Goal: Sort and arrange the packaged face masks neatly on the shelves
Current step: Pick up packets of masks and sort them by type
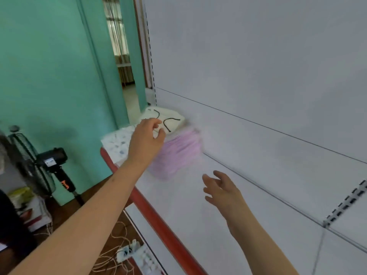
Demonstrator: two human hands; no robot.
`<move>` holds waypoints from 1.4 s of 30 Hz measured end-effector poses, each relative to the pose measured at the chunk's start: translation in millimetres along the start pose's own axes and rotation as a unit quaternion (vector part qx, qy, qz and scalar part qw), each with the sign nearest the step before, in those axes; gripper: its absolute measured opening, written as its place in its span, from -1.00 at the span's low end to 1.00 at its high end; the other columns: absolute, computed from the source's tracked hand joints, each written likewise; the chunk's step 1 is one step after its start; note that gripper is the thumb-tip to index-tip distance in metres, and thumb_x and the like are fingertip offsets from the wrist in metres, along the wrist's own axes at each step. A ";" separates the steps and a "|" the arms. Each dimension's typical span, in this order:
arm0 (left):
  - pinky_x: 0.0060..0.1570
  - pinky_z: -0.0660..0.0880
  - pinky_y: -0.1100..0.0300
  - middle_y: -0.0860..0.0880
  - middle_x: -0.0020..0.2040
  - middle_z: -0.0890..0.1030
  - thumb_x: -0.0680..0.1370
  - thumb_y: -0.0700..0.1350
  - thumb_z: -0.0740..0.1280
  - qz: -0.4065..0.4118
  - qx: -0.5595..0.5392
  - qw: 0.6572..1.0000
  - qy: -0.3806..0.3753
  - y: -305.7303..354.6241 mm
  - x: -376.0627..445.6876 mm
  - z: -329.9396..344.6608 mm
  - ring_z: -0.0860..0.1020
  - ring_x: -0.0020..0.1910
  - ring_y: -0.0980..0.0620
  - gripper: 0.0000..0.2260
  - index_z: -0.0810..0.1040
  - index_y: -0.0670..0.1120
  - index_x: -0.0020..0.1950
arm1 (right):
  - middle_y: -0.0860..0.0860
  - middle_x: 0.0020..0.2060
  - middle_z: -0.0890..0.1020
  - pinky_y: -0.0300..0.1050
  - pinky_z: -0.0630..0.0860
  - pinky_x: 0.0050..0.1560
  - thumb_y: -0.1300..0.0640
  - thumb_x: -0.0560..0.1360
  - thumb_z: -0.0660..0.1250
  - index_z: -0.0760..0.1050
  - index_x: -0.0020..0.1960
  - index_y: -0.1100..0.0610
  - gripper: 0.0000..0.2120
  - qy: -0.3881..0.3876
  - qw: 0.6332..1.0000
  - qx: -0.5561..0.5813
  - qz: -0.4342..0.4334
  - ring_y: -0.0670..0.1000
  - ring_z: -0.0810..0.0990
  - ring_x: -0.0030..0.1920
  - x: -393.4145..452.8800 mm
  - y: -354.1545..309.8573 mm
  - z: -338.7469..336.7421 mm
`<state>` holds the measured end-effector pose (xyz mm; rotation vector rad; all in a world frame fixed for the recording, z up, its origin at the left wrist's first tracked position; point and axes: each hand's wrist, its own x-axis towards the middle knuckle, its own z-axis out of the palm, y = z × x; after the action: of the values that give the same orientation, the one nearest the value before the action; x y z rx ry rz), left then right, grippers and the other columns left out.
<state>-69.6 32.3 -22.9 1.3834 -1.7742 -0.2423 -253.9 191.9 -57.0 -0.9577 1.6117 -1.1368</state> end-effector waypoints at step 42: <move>-0.14 0.46 0.42 0.17 0.17 0.60 0.59 0.18 0.31 -0.190 -0.274 0.899 -0.285 -37.4 -36.8 42.3 0.58 0.06 0.27 -0.71 0.44 0.12 0.26 | 0.24 -0.01 0.72 0.08 0.62 0.13 0.03 0.45 0.50 0.60 0.19 0.29 -0.57 -0.049 0.964 0.245 0.091 0.21 0.71 0.03 109.1 -22.4 60.4</move>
<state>-72.5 36.3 -90.1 1.2869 -1.6549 -1.3697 -224.7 69.4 -71.1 -0.5203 1.2243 -1.2562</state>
